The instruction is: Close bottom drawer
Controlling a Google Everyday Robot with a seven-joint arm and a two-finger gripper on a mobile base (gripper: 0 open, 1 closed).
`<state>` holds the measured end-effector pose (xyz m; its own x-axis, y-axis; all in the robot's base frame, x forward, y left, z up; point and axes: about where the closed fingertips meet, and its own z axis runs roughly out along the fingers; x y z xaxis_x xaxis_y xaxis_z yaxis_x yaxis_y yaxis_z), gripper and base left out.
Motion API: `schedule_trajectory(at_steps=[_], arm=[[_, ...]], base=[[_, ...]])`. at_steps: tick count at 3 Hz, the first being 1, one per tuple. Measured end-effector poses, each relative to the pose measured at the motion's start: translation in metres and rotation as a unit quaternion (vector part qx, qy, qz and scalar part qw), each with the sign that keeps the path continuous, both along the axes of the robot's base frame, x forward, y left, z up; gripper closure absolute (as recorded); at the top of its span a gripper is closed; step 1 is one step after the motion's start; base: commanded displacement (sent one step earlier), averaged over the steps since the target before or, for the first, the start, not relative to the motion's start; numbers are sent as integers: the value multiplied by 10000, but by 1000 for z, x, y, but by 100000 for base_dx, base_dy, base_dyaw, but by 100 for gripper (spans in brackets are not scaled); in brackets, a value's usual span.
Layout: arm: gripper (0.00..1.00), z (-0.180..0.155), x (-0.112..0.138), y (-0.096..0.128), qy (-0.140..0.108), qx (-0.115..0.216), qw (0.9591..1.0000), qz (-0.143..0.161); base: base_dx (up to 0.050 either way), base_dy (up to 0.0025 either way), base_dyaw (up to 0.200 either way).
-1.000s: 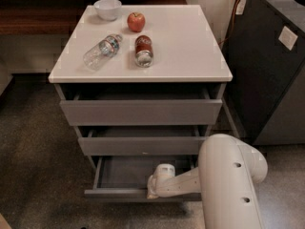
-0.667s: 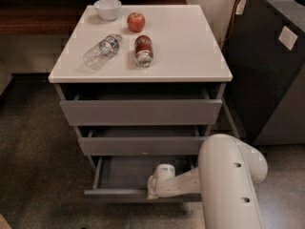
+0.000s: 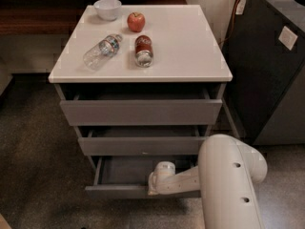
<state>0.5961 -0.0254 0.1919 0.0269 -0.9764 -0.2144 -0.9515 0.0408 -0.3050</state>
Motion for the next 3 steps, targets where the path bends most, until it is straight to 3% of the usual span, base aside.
schedule_trajectory(at_steps=[1,2,3], arm=[[44,4,6,-4,-90,-29,9999,-37],[13,23,15,-9,-423,-108,9990,-47],[0,37,18,-12,-664,-164,9976,-43]], base=[[0,0,0],[0,0,0],[0,0,0]])
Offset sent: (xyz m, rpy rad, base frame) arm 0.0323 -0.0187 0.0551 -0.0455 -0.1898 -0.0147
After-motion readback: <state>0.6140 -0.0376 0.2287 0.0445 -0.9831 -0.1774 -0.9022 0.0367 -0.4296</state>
